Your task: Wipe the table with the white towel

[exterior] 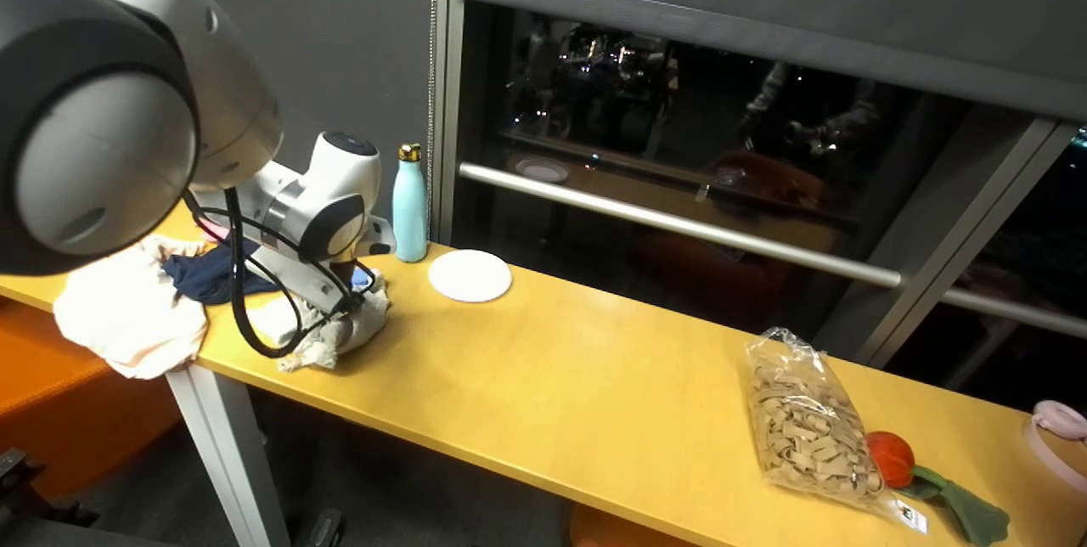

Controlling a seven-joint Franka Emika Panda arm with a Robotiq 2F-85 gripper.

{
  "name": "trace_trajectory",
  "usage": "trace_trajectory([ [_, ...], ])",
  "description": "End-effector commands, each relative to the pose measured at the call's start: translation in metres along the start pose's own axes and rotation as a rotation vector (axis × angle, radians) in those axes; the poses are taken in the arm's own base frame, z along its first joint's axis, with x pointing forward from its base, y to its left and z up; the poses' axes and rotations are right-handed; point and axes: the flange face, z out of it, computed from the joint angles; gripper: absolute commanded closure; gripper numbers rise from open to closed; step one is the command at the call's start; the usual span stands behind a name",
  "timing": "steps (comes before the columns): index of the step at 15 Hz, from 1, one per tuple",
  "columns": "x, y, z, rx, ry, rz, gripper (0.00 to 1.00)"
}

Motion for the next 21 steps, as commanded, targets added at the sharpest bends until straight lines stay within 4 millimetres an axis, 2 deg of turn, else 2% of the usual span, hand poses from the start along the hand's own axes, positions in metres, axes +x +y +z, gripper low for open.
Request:
trace_trajectory([
  [1,-0.036,0.051,-0.003,0.087,-0.169,-0.004,0.97],
  [2,-0.039,0.071,-0.010,0.038,-0.175,0.015,0.97],
  [4,-0.038,0.095,-0.025,-0.052,-0.145,0.016,0.97],
  [7,-0.031,0.102,-0.042,-0.210,-0.119,-0.038,0.97],
  [10,-0.022,0.093,-0.037,-0.343,-0.087,-0.116,0.97],
  [12,-0.013,0.071,-0.027,-0.414,-0.035,-0.175,0.97],
  [14,-0.004,0.040,-0.022,-0.466,0.037,-0.228,0.97],
  [16,0.005,0.010,-0.017,-0.461,0.105,-0.246,0.97],
  [19,0.010,-0.035,-0.019,-0.325,0.113,-0.210,0.97],
  [21,0.012,-0.048,-0.019,-0.227,0.095,-0.186,0.97],
])
